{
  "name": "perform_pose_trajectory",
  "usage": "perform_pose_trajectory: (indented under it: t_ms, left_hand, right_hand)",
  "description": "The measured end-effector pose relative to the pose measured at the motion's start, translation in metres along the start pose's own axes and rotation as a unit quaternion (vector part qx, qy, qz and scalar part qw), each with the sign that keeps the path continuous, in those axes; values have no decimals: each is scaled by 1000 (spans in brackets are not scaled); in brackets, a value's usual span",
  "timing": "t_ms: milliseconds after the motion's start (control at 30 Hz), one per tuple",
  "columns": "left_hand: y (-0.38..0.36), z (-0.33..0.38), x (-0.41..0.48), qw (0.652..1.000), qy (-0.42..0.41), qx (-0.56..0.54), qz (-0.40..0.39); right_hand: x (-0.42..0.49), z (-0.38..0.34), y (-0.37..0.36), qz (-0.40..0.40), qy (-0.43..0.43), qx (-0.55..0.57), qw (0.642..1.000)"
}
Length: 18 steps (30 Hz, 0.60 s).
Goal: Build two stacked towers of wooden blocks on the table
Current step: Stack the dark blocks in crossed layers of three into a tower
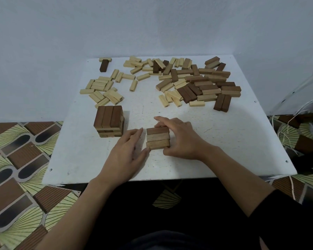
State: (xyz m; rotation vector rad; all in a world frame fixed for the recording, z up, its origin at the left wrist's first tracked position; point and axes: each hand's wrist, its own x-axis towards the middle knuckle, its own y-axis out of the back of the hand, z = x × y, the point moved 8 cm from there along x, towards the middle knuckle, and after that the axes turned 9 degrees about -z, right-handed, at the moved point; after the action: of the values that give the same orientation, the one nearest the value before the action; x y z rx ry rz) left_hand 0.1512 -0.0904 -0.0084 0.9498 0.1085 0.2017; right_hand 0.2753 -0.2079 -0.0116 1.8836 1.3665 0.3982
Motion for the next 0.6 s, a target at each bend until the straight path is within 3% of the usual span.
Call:
perform_pose_trajectory:
  t_ms: [100, 233, 400, 600]
  left_hand:
    - [-7, 3, -6, 998, 0, 62, -4]
    - [-16, 7, -9, 987, -4, 162, -7]
    - [-33, 1, -5, 970, 33, 235, -50]
    - [-34, 7, -7, 969, 51, 240, -23]
  right_hand:
    - [-8, 1, 5, 25, 9, 11, 1000]
    - [-29, 13, 5, 98, -48, -48, 993]
    - [-36, 25, -24, 8, -110, -160, 981]
    - [-34, 24, -32, 0, -114, -221, 969]
